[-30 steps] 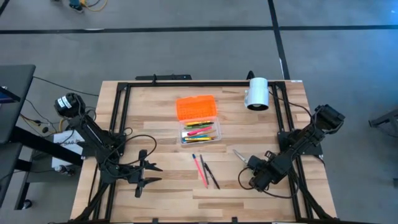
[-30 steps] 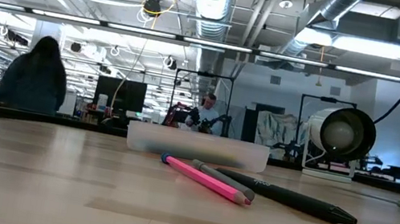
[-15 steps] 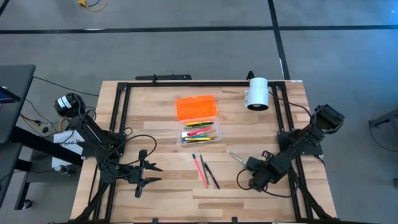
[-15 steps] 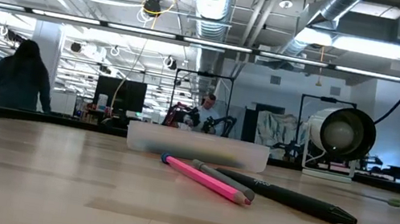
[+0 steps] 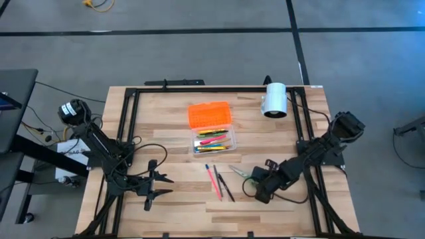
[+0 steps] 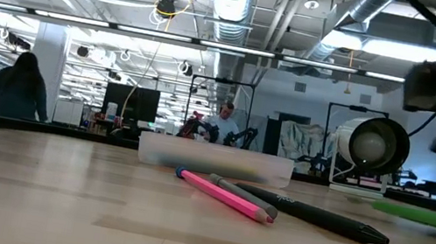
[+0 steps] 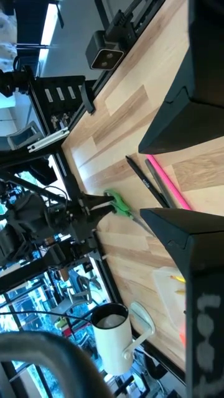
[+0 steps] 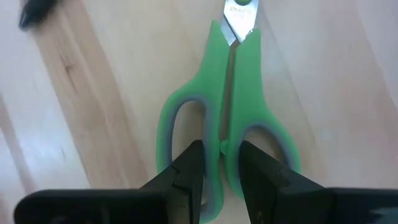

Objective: Pick & place school supplies into a supply box
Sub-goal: Put the green scissors into the supply box

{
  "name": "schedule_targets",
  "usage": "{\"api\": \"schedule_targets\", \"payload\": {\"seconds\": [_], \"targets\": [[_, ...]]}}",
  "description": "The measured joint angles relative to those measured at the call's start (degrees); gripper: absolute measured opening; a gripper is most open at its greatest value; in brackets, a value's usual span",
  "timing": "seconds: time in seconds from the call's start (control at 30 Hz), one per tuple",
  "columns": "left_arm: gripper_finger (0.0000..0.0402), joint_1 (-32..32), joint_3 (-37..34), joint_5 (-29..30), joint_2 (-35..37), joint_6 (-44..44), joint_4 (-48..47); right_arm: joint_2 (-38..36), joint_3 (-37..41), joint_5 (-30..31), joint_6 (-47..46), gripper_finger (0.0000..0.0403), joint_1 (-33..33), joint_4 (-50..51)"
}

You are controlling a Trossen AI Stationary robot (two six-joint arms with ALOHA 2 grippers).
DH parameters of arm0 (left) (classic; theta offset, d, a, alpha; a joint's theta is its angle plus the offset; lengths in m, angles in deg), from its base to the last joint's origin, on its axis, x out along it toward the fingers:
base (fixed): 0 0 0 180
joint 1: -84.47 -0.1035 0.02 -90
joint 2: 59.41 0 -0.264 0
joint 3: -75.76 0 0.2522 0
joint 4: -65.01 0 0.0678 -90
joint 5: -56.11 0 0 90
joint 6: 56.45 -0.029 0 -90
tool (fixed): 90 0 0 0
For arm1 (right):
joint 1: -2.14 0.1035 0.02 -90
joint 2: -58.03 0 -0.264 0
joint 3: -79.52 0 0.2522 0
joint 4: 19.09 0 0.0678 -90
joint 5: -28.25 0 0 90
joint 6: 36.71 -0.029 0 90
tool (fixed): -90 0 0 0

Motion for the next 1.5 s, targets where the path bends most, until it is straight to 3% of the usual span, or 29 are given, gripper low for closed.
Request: {"api": "schedule_targets", "payload": {"seconds": [0.4,0.77,1.5], "targets": [[0.0144,-0.02,0.00,-0.03,0.00,0.04,-0.39,2.93,-0.45,-1.13,0.70,0.0074,-1.71,2.79],[0.0144,-0.02,0.00,0.00,0.00,0.39,-0.39,4.66,-4.91,2.04,7.77,0.0074,0.88,6.00],[0.0144,-0.02,0.00,0.07,0.00,0.44,-0.40,4.59,-5.38,3.40,9.82,0.0074,1.11,3.00]]}}
